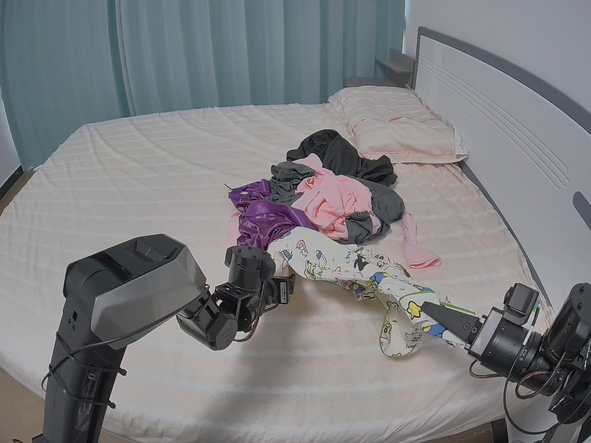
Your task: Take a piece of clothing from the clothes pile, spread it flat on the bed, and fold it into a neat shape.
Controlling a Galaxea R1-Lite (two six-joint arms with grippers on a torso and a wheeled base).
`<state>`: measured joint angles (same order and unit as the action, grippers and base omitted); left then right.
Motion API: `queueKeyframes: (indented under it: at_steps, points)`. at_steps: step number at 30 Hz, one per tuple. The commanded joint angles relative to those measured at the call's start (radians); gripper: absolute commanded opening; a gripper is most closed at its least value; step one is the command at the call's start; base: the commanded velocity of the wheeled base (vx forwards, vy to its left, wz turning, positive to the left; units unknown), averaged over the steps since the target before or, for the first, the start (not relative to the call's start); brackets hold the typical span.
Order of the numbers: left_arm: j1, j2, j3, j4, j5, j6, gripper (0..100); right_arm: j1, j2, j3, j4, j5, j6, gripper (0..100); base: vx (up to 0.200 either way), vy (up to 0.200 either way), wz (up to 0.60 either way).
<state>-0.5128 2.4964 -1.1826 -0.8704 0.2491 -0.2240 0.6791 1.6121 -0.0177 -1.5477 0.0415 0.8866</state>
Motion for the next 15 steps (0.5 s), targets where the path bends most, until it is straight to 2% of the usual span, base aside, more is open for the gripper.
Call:
queueKeyframes:
  at_steps: [1, 3, 6, 12, 15]
  points:
    - [0.005, 0.059, -0.063, -0.001, 0.01, -0.049, 0, -0.015, 0.012, 0.004, 0.0, 0.001, 0.0, 0, 0.0, 0.0, 0.0]
    - [0.005, 0.058, -0.052, -0.001, 0.01, -0.052, 0, -0.021, 0.012, 0.002, 0.0, 0.003, 0.0, 0, 0.0, 0.0, 0.0]
    - [0.003, -0.002, 0.037, -0.016, 0.01, -0.057, 0, -0.039, 0.011, -0.004, 0.0, 0.003, 0.0, 0, 0.0, 0.0, 0.0]
    - [0.0, -0.133, 0.139, -0.035, 0.016, -0.113, 0, -0.056, 0.011, -0.005, 0.0, 0.005, 0.0, 0, 0.0, 0.0, 0.0]
    - [0.0, -0.241, 0.233, -0.035, 0.096, -0.129, 0, -0.075, 0.012, -0.01, 0.006, 0.008, -0.001, 0, 0.0, 0.0, 0.0]
